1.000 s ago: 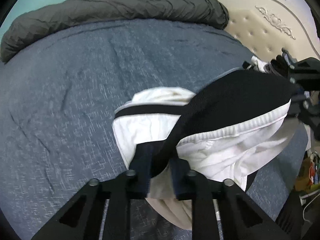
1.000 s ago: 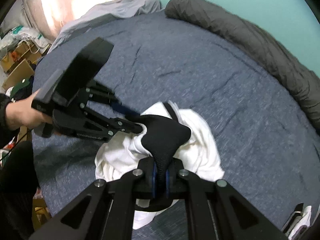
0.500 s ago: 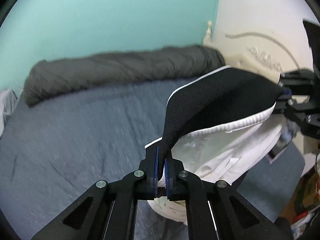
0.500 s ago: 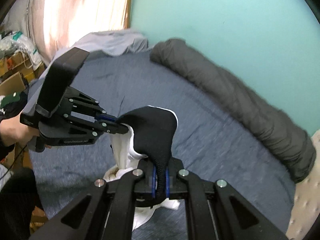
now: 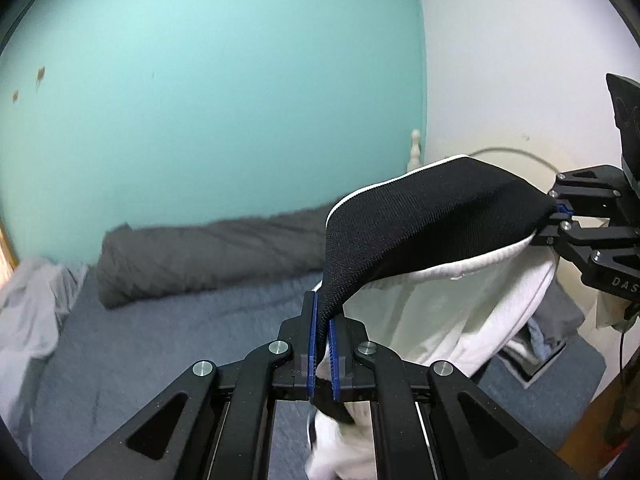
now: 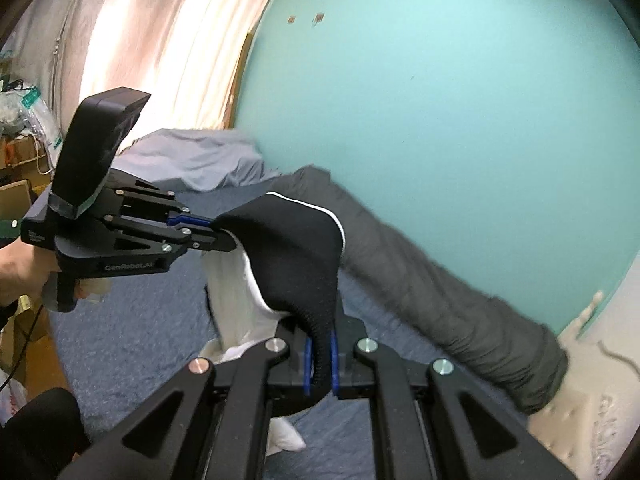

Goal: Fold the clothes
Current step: 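Lift the garment by its black waistband with both tools, letting it hang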

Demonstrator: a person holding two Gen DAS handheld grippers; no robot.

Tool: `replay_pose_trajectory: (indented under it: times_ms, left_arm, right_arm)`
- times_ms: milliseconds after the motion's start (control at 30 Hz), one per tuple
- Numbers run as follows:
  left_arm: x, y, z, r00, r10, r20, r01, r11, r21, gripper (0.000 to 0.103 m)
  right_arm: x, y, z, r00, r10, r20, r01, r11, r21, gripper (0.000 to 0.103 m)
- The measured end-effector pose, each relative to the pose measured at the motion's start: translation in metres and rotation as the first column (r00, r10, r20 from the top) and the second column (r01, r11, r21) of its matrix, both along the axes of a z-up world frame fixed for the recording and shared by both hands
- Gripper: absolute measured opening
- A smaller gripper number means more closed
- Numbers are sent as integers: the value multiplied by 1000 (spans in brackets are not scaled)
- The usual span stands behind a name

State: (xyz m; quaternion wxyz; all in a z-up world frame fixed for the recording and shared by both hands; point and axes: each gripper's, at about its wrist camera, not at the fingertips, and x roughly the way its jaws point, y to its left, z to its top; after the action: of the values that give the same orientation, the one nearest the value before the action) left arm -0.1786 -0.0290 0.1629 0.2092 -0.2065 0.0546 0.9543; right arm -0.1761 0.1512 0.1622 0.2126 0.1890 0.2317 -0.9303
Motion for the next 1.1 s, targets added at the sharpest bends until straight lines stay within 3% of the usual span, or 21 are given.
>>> replay_pose_trajectory:
  times_ms: [267,433,567,833,1100]
  left_arm:
    - [34,4,89,996,21,-87,-21,1000,4,5]
    - [52,9,117,993,18,-121,-18,1000,-5,5]
    - [57,11,104,996,11,-94,-11,1000,1,5]
    - [66,14,78,999,-1,-39,2,1000,14,5]
    - [54,7,33,999,-3,51,-2,996,91,5]
  right_arm:
    - [21,7,74,994,-69,-84,68,998,-13,6]
    - [25,15,101,989,-108,-106,104,994,-40,6]
    - [26,20,105,987,-123,-104,119,992,-49,6]
    - [27,20,84,990,-122,-70,119,992,-41,6]
    - [26,6,62,994,-107,-30,106,994,-28,6]
